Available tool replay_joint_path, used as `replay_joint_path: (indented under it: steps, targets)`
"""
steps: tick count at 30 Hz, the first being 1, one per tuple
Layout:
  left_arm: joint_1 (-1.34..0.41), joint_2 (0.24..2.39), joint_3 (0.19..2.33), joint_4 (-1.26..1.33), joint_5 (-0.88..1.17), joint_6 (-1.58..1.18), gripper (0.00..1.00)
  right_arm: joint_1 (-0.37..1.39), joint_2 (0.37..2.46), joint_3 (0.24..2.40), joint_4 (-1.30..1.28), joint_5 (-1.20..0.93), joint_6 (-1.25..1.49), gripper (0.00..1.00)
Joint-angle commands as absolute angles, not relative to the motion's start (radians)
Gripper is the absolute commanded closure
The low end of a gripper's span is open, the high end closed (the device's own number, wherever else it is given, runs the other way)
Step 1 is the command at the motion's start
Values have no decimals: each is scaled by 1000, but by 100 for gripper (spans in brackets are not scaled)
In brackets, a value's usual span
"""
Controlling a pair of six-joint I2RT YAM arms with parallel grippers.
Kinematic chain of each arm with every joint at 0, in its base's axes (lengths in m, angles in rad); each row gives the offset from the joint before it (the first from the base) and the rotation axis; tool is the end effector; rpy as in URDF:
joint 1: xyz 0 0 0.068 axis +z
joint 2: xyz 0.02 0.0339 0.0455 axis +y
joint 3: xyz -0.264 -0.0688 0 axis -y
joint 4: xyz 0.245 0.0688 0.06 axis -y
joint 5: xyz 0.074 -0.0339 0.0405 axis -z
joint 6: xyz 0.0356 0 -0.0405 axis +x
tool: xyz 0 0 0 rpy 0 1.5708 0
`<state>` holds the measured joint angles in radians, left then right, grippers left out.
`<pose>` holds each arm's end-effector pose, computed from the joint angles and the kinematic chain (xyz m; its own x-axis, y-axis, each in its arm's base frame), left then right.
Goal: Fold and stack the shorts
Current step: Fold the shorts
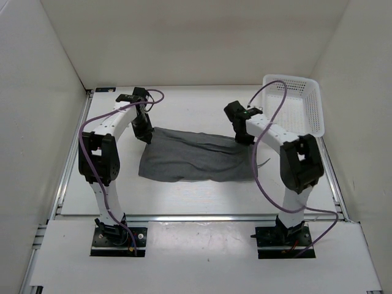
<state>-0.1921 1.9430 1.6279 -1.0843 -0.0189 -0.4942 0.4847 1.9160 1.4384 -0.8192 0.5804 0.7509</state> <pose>0.3793 -0.0731 0.2326 -0.9405 -0.3002 -0.1590 -0.2935 0.9538 -0.0645 0.3476 0.1610 0.2027 -0.7990 0.2241 -0.5580 0.3923 0.8975 -0.2013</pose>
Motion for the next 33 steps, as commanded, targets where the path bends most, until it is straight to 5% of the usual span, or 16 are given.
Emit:
replay_joint_path:
  steps: [1, 3, 5, 9, 19, 28, 32, 33]
  targets:
    - [-193, 1908, 1675, -1065, -25, -497, 88, 480, 1727, 1440, -848, 643, 733, 95]
    - [-204, 1937, 1687, -1065, -14, -497, 88, 470, 1697, 1463, -848, 643, 700, 76]
    - [-218, 1960, 1715, -1065, -14, -497, 88, 445, 1687, 1506, -848, 620, 672, 68]
    - [-241, 1997, 1733, -1065, 8, -517, 88, 362, 1785, 1606, -822, 496, 554, 100]
    - [-241, 1954, 1704, -1065, 8, -517, 88, 190, 1962, 1744, -822, 482, 509, 100]
    - [-241, 1911, 1694, -1085, -35, -526, 88, 166, 1893, 1723, -802, 417, 509, 100]
    - [-241, 1901, 1694, -1085, -35, -526, 87, 238, 1789, 1658, -792, 393, 500, 66]
    - [-241, 1891, 1694, -1085, -35, -535, 87, 267, 1770, 1648, -792, 381, 500, 46]
